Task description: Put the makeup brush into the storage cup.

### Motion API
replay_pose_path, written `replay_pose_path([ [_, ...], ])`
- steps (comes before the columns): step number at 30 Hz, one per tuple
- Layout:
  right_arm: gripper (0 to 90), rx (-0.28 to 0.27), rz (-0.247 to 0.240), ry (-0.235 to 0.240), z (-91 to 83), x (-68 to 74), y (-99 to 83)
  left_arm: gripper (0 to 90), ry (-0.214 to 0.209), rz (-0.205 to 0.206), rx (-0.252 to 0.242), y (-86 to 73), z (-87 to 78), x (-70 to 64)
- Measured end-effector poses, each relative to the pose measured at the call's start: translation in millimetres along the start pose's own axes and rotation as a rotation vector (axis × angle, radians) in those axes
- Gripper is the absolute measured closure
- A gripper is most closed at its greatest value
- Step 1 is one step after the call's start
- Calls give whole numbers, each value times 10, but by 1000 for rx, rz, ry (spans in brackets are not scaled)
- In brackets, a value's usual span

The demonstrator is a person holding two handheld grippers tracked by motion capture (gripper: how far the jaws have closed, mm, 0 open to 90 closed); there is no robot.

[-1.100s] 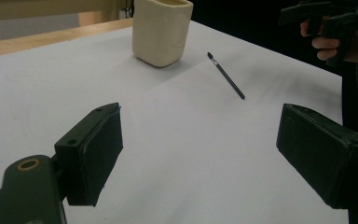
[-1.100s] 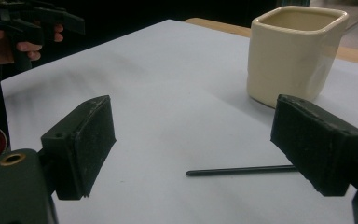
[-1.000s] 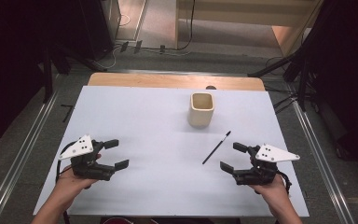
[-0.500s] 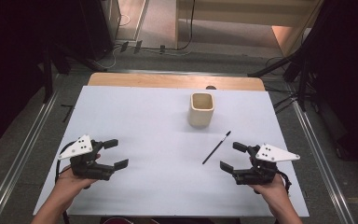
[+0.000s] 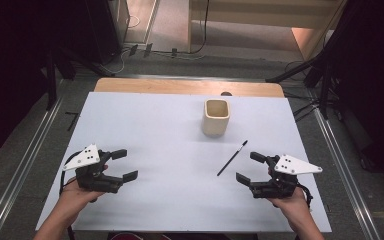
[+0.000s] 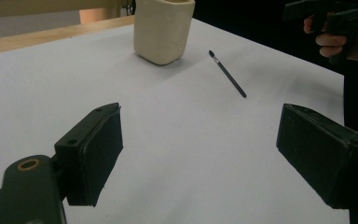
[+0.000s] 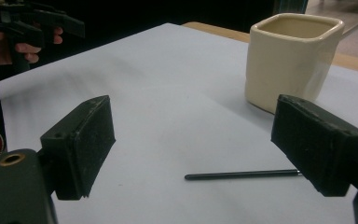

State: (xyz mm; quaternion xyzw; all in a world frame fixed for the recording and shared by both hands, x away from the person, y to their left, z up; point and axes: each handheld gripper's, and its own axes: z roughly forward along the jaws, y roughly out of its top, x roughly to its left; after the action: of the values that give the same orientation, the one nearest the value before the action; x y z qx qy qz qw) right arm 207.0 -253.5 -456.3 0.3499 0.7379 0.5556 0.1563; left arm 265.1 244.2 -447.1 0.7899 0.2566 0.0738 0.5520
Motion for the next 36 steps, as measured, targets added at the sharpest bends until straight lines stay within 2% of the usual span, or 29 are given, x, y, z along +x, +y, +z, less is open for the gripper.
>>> replay_pose_path([
  [11,140,10,1,-19,7,-10,-5,147,-1,-4,3,-5,2,8],
  [16,141,18,-18,-29,1,-18,-10,147,-4,-2,8,-3,7,1],
  [29,141,12,-2,-54,-16,-78,-8,147,-2,-7,1,-1,4,2],
  [36,141,8,14,-86,-6,-125,1,148,-2,-9,2,0,5,1],
])
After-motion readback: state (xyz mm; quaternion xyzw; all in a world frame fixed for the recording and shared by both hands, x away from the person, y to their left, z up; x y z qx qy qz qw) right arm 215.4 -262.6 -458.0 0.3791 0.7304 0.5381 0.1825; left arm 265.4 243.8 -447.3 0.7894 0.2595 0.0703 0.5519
